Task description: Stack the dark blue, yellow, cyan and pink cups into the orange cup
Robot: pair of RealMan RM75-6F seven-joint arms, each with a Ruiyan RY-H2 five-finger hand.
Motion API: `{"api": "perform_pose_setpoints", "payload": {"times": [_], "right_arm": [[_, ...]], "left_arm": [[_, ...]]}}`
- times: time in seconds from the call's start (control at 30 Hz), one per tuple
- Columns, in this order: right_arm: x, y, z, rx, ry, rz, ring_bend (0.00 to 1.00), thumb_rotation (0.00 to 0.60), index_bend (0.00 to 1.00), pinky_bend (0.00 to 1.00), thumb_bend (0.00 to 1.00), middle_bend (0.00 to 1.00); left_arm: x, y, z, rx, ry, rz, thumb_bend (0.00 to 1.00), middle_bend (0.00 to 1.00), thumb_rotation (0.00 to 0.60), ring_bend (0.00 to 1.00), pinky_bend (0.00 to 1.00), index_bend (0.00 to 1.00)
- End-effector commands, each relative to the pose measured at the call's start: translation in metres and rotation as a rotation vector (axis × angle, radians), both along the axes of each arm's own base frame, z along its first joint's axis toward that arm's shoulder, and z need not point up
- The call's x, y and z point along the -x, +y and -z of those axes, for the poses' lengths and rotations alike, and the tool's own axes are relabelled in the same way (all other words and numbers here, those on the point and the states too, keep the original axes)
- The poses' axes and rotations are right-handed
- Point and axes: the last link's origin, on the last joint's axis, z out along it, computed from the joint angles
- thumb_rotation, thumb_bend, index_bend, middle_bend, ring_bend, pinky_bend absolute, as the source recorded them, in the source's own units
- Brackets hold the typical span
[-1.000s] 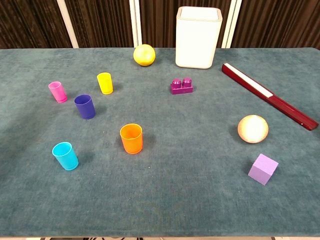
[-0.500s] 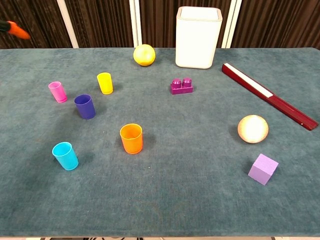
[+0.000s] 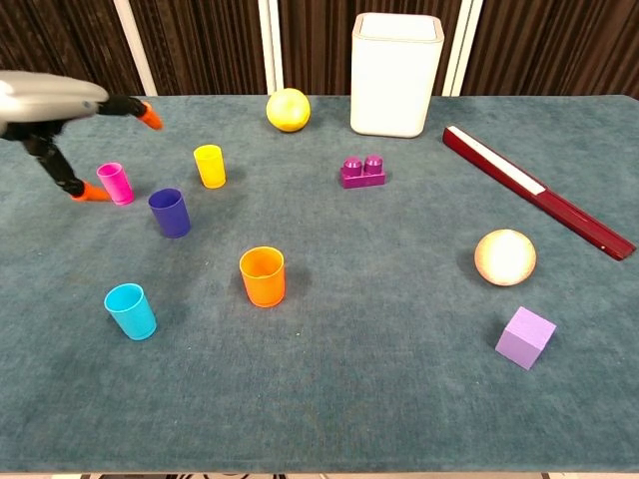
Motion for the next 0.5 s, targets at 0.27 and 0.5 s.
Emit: {"api": "perform_pose_setpoints", "payload": {"times": [0.27, 0.5], "right_arm": [[0.001, 0.000, 0.001, -0.003, 0.005, 0.006, 0.04, 0.600, 0.04, 0.02, 0.42, 0.00], [0.002, 0.000, 0.000, 0.002, 0.004, 0.012, 0.04, 0.600, 0.04, 0.02, 0.42, 0.00]], "left_arm": [[-0.015, 0.013, 0.029, 0.022, 0.035, 0.017, 0.21, 0.03, 0.600, 0.00, 0.00, 0.21], [-0.014, 0.016, 0.036, 0.017, 0.057, 0.004, 0.22, 0.03, 0.600, 0.00, 0.00, 0.26]]}}
